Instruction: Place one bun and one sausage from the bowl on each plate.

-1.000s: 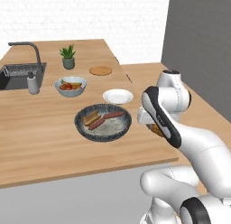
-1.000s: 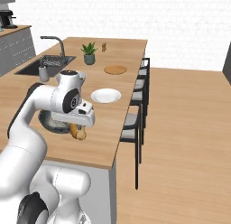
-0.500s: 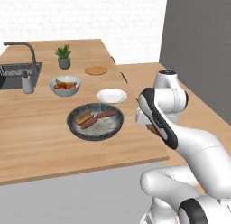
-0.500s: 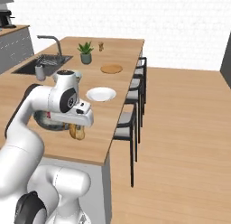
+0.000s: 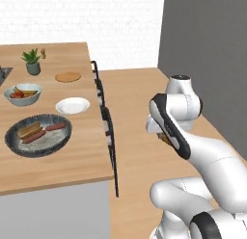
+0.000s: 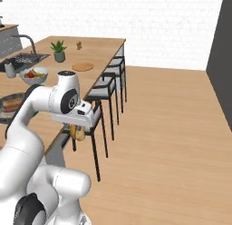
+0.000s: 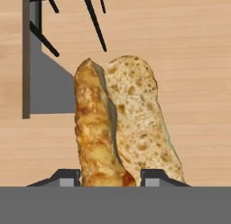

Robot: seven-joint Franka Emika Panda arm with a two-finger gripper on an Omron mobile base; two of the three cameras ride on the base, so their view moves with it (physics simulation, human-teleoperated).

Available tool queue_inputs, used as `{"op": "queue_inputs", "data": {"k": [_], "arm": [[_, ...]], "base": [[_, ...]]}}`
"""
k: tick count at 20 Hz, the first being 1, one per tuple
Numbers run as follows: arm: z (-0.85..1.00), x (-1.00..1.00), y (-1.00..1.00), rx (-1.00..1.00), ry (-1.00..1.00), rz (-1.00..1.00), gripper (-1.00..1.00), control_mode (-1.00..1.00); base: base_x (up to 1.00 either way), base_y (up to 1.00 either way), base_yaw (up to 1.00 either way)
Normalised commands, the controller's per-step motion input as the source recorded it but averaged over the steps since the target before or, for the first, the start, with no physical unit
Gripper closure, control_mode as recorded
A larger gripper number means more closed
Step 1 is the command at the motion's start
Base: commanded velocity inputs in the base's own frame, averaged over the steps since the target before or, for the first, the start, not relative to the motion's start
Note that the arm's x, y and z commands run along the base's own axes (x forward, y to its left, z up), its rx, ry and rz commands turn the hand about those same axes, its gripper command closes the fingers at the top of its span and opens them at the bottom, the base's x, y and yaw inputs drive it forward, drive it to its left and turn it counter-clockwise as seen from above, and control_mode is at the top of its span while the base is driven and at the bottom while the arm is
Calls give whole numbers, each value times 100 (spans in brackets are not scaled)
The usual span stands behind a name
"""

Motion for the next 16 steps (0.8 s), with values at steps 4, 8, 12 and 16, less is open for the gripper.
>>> {"op": "queue_inputs", "data": {"k": [4, 8, 12, 16], "arm": [[0, 0, 0, 0, 0, 0, 100, 100], [0, 0, 0, 0, 0, 0, 100, 100], [0, 0, 0, 0, 0, 0, 100, 100], [0, 0, 0, 0, 0, 0, 100, 100]], "base": [[39, -95, 38], [58, -59, 68], [59, -51, 73], [59, -55, 72]]}}
